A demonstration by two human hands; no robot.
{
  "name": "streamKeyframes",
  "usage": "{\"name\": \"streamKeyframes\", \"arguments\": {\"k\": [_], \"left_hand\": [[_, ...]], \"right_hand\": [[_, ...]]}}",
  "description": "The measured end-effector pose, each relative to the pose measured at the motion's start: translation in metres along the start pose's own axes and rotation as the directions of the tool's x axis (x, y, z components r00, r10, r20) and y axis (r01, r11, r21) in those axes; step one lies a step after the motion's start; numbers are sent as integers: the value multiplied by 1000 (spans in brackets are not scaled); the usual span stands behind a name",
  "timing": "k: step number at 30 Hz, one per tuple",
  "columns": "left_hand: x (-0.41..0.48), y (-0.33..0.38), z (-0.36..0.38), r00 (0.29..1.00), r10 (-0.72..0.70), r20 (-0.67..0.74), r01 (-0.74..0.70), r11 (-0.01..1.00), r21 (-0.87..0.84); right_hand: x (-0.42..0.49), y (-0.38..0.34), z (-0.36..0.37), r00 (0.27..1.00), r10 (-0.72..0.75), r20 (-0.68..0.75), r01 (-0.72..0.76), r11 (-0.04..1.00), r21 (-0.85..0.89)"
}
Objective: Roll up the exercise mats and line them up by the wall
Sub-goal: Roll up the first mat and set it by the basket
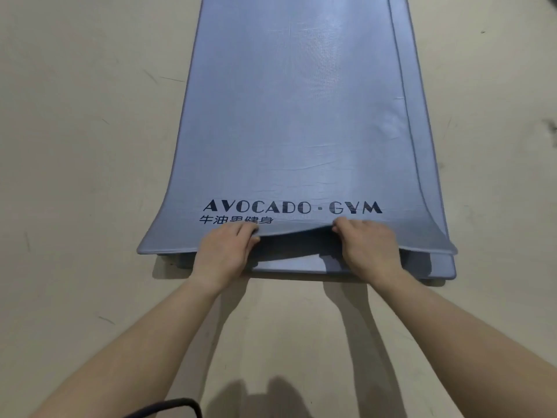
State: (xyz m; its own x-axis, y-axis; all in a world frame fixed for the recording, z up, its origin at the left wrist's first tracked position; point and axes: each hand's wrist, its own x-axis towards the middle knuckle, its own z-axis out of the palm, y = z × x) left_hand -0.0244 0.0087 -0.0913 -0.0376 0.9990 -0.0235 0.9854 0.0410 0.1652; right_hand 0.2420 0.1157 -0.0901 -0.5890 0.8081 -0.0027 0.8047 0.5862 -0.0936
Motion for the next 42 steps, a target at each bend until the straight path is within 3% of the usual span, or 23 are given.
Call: {"name": "streamKeyframes", "arguments": {"k": [3, 5, 7, 10, 11, 12, 14, 16, 17, 19, 21, 24, 26, 28, 30, 34, 42], "left_hand": [[27, 12, -29, 974, -224, 46, 222, 974, 40], [31, 19, -46, 956, -286, 58, 280, 955, 98], [23, 22, -59, 953, -279, 122, 265, 957, 117], [10, 26, -72, 924, -160, 347, 123, 984, 126], [12, 27, -75, 911, -128, 393, 91, 989, 113], [19, 27, -80, 897, -110, 427, 77, 993, 94], [38, 28, -83, 885, -93, 456, 67, 995, 74], [58, 22, -80, 880, -107, 463, 86, 994, 66], [66, 19, -77, 876, -117, 468, 95, 993, 69], [78, 10, -69, 875, -131, 466, 103, 991, 85], [81, 5, -56, 908, -119, 401, 58, 985, 162], [77, 4, -38, 997, 9, 76, -29, 962, 272], [66, 7, -28, 986, 64, -156, -27, 973, 228], [53, 8, -24, 972, 82, -221, -41, 983, 182], [34, 9, -20, 988, 77, -134, -50, 980, 194], [14, -2, -16, 968, -9, 250, -72, 947, 312], [20, -19, -4, 946, -68, 316, -8, 972, 233]], "right_hand": [[32, -2, -33, 984, 142, 107, -136, 989, -63], [39, -4, -56, 966, 168, 194, -155, 984, -85], [35, -6, -73, 946, 137, 293, -130, 991, -44], [17, -2, -89, 848, 109, 518, -156, 987, 47], [10, 1, -91, 844, 130, 520, -174, 984, 37], [3, 4, -90, 885, 144, 444, -160, 987, -2], [-10, 5, -83, 981, 120, 154, -103, 988, -113], [-24, -7, -73, 985, 60, -160, -78, 991, -106], [-32, -13, -64, 979, 22, -200, -44, 993, -107], [-45, -23, -41, 996, 7, -94, -18, 993, -120], [-44, -23, -23, 995, 67, 77, -57, 991, -123], [-18, -11, -15, 966, 87, 243, -53, 988, -143], [-2, -2, -15, 949, 18, 314, 20, 993, -120], [7, 8, -16, 932, -32, 362, 63, 995, -77], [11, 16, -17, 909, -34, 416, 53, 998, -34], [27, 21, -20, 844, -29, 536, -1, 998, 56], [26, 17, -14, 863, -78, 500, 91, 996, -1]]}}
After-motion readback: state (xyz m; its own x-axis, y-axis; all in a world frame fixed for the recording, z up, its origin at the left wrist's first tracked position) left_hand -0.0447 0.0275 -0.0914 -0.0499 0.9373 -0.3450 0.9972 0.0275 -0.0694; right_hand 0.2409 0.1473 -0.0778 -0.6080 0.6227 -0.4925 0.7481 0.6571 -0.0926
